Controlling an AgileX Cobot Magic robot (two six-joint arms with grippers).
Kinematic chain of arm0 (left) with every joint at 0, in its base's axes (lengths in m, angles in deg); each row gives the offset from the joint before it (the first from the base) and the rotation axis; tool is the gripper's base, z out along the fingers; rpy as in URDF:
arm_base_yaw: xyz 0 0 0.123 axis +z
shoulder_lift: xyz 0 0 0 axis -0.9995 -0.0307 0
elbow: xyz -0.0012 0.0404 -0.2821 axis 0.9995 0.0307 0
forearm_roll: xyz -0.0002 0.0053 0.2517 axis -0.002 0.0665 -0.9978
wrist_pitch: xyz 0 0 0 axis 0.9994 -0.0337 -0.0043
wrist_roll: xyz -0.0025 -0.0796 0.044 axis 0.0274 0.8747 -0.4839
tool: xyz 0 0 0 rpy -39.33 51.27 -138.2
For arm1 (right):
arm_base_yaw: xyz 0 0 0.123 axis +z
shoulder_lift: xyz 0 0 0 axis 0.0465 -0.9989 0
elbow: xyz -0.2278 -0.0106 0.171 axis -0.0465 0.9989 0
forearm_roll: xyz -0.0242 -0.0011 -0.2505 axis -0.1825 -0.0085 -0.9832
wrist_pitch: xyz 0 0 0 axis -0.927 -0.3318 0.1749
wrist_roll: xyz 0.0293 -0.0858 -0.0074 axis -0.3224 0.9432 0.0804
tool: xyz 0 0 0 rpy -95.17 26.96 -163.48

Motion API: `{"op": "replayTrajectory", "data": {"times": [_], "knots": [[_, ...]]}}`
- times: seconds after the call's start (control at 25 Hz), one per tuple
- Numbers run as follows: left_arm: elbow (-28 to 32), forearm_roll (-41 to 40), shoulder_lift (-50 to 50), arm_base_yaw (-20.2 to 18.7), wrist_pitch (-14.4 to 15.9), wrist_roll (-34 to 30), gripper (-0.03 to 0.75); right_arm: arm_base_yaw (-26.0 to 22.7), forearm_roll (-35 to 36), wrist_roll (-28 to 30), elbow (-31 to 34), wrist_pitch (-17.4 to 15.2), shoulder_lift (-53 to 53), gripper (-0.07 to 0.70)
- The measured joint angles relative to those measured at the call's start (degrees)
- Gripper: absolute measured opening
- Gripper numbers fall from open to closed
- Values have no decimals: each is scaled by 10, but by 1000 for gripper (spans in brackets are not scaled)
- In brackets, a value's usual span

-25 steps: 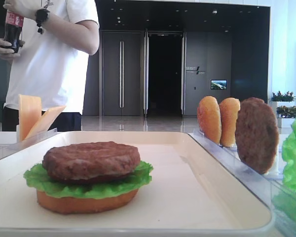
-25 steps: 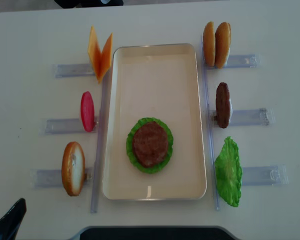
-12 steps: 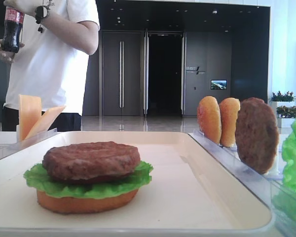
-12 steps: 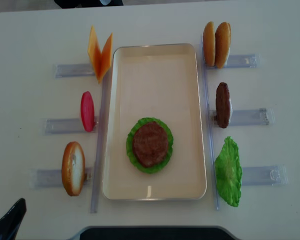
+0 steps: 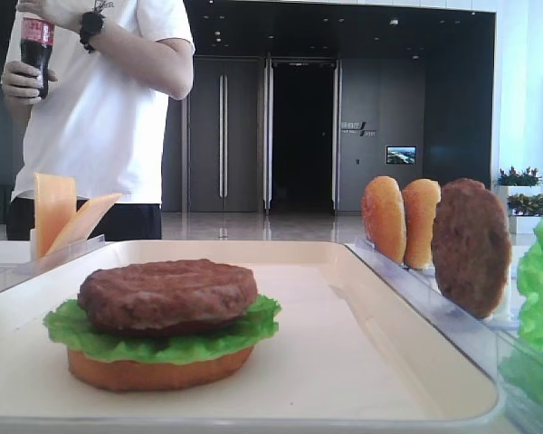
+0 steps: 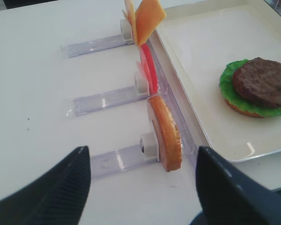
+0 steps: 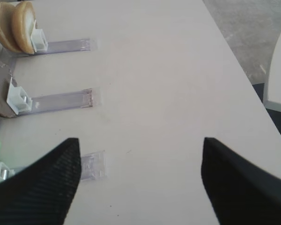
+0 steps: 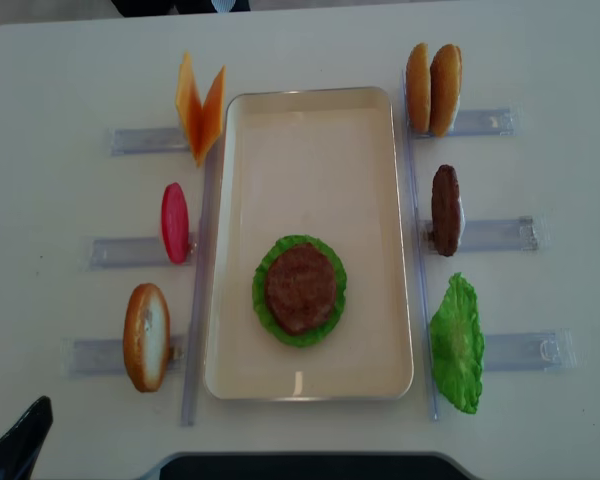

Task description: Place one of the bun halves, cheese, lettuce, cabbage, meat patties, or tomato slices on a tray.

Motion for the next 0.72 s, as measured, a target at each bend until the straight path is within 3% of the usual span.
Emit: {"op": "replayTrajectory", "data": {"times": [0.72], "knots": [[0,0,0,0,0,0,535,0,2,0,0,0,0,538]]}}
